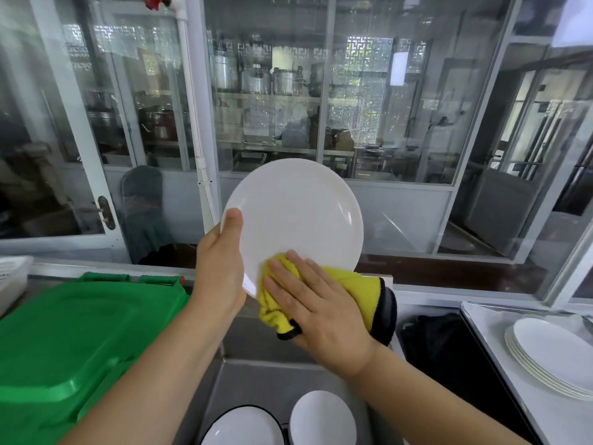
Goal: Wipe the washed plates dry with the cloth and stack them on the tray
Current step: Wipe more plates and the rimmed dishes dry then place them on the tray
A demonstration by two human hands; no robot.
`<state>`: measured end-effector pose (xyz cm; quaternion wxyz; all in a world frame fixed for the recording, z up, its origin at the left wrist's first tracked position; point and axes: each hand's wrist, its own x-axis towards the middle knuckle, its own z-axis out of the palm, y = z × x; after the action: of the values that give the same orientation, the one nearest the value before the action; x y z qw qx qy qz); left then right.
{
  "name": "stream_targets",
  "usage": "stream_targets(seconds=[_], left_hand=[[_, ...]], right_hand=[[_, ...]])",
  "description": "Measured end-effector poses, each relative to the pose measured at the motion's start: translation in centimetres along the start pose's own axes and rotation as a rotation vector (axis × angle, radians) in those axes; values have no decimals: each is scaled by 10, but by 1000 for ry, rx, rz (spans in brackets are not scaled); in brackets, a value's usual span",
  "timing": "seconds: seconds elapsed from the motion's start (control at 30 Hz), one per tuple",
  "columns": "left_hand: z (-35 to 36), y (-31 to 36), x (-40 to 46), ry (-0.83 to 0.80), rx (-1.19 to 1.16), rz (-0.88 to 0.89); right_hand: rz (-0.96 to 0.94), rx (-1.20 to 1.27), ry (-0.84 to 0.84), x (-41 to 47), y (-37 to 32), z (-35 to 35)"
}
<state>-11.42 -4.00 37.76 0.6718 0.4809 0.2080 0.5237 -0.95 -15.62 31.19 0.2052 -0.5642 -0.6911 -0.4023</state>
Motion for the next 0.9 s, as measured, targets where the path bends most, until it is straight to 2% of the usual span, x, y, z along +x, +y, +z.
stream_targets(seconds=[0.07, 0.13, 0.27, 0.43, 0.53, 0.67, 0.83, 0.9], left_hand=[[-5, 4, 1, -5, 24, 19], [-9, 7, 0, -20, 54, 16], [-12, 4, -6, -67, 163, -20], [-11, -3, -12, -124, 361, 9], [-9, -11, -22, -178, 447, 12], [-14, -9, -20, -131, 363, 36], [-18, -6, -9, -72, 166, 54], [-18, -13, -4, -57, 174, 2]], right_hand=[[13, -5, -7, -11, 12, -4], [102, 32, 8, -18, 27, -9], [259, -56, -17, -9, 56, -18], [306, -106, -51, 24, 73, -33], [443, 69, 1, 43, 72, -41], [617, 302, 68, 43, 73, -45], [1135, 970, 269, 17, 53, -36], [1235, 1176, 363, 12, 45, -34]])
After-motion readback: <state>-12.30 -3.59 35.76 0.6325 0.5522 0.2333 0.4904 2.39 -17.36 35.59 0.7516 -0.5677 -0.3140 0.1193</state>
